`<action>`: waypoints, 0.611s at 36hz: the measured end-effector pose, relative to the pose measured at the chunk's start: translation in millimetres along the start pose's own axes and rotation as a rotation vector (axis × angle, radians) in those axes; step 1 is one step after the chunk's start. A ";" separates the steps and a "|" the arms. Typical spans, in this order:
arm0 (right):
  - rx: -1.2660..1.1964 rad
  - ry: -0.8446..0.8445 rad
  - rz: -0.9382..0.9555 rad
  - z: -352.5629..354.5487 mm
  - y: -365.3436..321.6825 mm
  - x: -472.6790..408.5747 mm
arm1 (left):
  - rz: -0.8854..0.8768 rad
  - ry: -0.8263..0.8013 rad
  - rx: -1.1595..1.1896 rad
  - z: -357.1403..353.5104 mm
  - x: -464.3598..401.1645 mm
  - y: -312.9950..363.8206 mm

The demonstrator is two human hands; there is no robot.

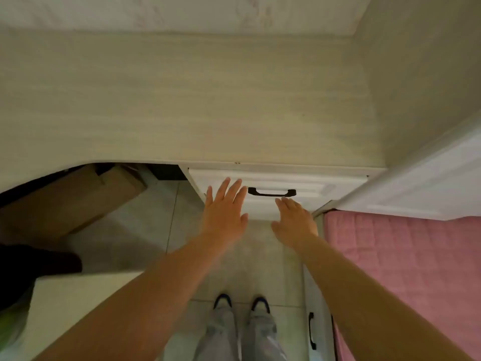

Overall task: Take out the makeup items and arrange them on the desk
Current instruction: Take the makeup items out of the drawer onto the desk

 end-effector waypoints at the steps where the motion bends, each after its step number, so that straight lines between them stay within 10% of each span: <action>1: 0.011 -0.009 0.005 -2.4 -0.1 -5.8 | -0.015 0.010 -0.031 -2.9 -2.7 -1.2; 22: 0.081 -0.068 0.027 -24.5 1.8 -49.9 | -0.061 -0.008 -0.107 -27.0 -27.7 -22.7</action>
Point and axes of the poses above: each hand's wrist, its own x-axis away from the middle knuckle, its own z-axis out of the back of the hand, y = z × x, the point moved 2 cm from there along -x, towards the middle knuckle, and after that the axes turned 12 degrees about y, right-handed, at the moved point
